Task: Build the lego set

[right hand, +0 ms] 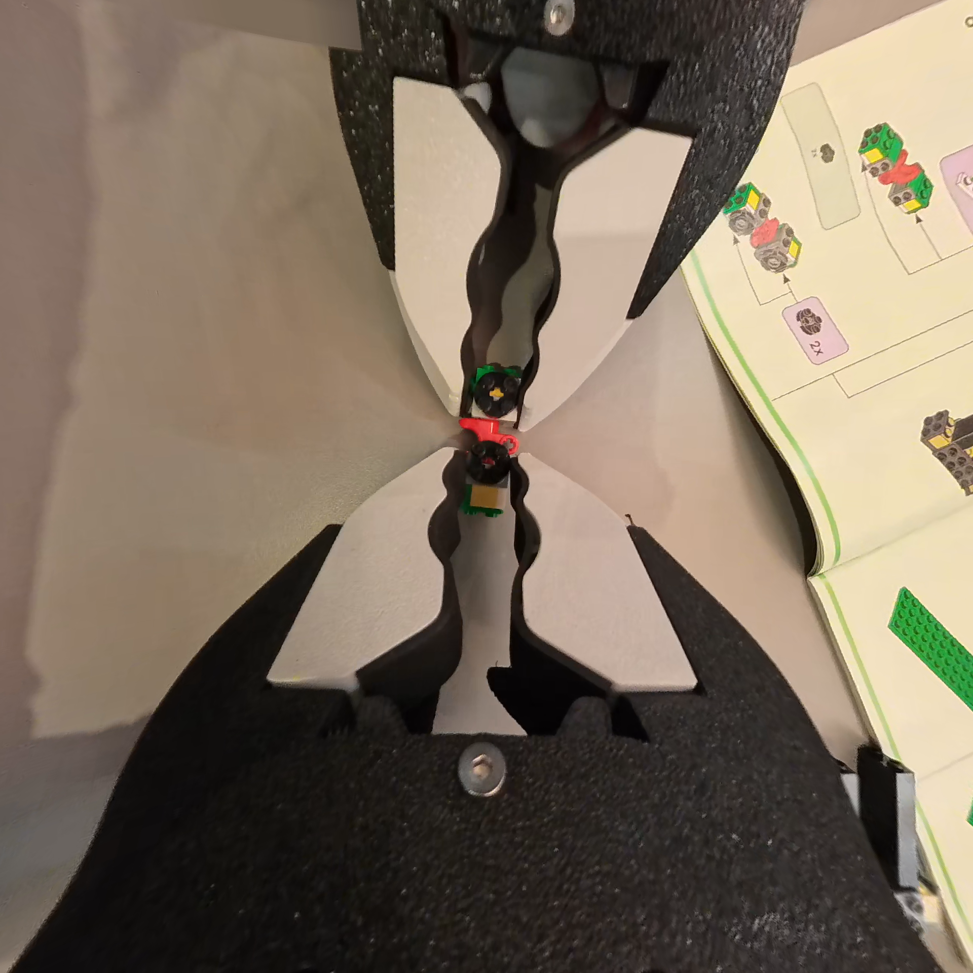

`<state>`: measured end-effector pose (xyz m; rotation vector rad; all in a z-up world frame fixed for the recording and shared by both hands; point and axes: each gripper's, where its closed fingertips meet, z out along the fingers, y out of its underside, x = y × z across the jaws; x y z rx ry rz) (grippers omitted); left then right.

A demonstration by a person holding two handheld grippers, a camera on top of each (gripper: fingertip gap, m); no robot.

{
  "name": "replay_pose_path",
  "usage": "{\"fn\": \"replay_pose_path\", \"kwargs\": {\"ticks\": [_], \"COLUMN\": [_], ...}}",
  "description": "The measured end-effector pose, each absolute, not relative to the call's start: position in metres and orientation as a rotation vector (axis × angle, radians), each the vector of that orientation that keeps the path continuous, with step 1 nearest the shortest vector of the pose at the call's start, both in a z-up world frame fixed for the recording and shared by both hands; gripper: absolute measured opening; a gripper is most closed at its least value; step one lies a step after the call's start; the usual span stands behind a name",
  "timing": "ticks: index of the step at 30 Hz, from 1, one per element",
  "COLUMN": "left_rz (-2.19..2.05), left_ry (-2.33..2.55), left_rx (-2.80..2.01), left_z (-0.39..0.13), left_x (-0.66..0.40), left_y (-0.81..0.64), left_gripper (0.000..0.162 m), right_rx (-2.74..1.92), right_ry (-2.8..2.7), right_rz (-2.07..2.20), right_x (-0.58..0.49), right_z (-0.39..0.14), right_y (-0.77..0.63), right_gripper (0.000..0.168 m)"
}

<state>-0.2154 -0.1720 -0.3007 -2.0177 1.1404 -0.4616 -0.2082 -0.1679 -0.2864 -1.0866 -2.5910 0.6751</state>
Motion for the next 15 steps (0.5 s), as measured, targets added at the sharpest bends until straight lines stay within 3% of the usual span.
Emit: {"fn": "replay_pose_path", "kwargs": {"ticks": [7, 15], "left_rz": [-0.44, -0.39], "left_ry": [1.139, 1.13], "left_rx": [-2.012, -1.989], "left_z": [-0.3004, -0.2988], "left_x": [-0.2162, -0.2184], "left_y": [-0.1713, -0.1666], "left_gripper": [0.02, 0.039], "right_rx": [-1.092, -1.111], "right_ry": [-2.51, -2.393], "right_rz": [0.774, 0.856], "right_x": [-0.2077, -0.2033], "right_z": [-0.286, -0.2853], "right_y": [-0.1675, -0.1622], "right_gripper": [0.015, 0.016]}}
